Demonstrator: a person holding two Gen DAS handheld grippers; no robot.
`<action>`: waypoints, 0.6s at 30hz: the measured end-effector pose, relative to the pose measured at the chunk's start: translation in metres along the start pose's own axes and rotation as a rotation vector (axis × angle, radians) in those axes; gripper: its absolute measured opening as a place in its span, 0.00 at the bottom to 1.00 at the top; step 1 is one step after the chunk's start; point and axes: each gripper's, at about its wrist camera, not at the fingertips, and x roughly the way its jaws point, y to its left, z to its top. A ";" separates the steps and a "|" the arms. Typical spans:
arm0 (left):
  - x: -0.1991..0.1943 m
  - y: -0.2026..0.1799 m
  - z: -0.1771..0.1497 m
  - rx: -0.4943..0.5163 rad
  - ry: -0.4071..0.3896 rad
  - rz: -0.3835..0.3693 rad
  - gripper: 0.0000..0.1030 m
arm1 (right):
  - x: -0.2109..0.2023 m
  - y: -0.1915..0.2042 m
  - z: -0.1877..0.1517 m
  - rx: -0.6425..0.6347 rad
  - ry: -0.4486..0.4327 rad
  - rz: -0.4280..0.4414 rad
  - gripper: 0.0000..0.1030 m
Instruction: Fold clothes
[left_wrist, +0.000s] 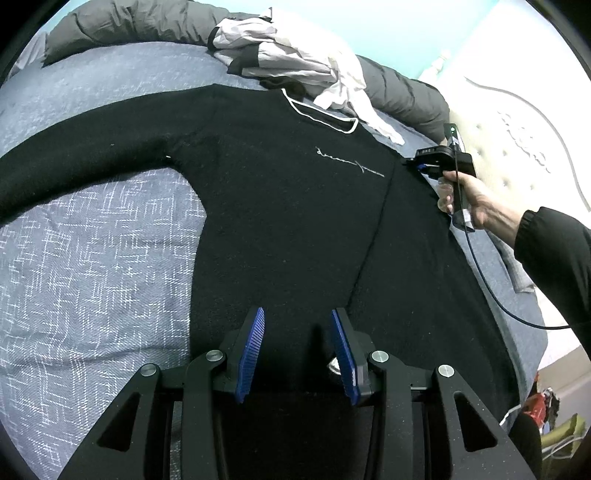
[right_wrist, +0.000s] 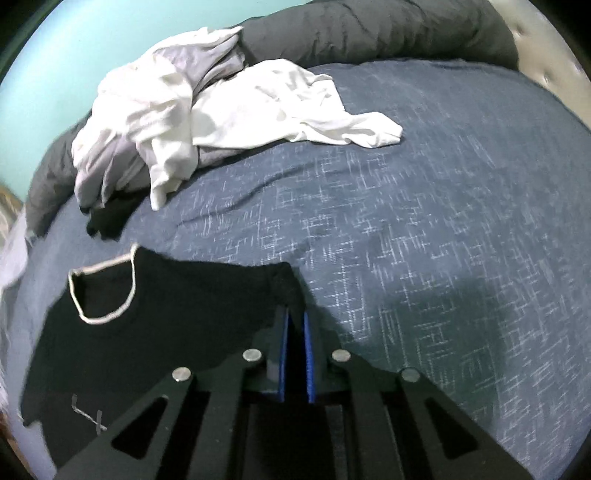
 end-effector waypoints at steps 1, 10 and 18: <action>0.000 0.000 0.000 0.002 0.000 0.002 0.40 | -0.001 0.002 0.000 -0.010 -0.002 -0.011 0.11; -0.004 0.001 0.000 -0.009 -0.011 0.005 0.40 | -0.068 -0.002 -0.019 0.054 -0.138 0.034 0.20; -0.012 0.005 0.000 -0.038 -0.033 0.011 0.40 | -0.124 0.025 -0.113 0.079 -0.119 0.155 0.28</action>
